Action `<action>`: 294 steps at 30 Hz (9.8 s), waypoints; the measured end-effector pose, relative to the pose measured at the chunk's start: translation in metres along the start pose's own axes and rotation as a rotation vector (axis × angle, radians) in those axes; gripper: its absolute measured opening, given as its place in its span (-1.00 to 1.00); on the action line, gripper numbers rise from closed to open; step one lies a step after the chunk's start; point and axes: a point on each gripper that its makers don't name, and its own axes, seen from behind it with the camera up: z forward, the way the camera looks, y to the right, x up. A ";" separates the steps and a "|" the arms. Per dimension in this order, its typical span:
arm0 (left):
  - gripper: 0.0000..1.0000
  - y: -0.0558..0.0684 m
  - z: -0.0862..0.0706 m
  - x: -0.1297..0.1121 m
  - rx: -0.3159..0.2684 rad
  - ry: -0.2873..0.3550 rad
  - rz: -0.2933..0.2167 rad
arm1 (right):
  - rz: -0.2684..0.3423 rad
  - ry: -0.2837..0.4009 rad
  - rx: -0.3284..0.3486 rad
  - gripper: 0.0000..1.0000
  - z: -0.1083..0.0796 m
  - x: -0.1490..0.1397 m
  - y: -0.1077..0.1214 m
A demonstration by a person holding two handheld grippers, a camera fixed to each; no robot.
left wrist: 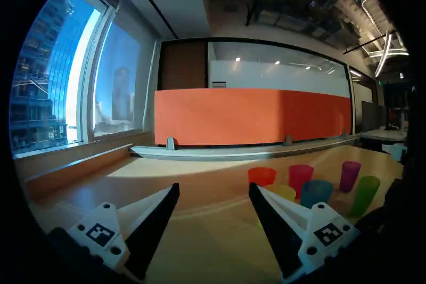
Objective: Pour water
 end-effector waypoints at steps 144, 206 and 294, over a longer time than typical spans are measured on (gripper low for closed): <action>0.93 0.163 -0.009 -0.003 -0.838 -0.424 0.104 | -0.248 -0.475 0.841 0.98 -0.063 0.001 -0.150; 0.94 0.201 0.032 -0.082 -0.874 -0.543 0.187 | -0.286 -0.627 0.901 0.98 -0.073 -0.091 -0.173; 0.72 0.205 0.020 -0.035 -0.844 -0.458 0.166 | -0.226 -0.474 0.882 0.80 -0.061 -0.039 -0.196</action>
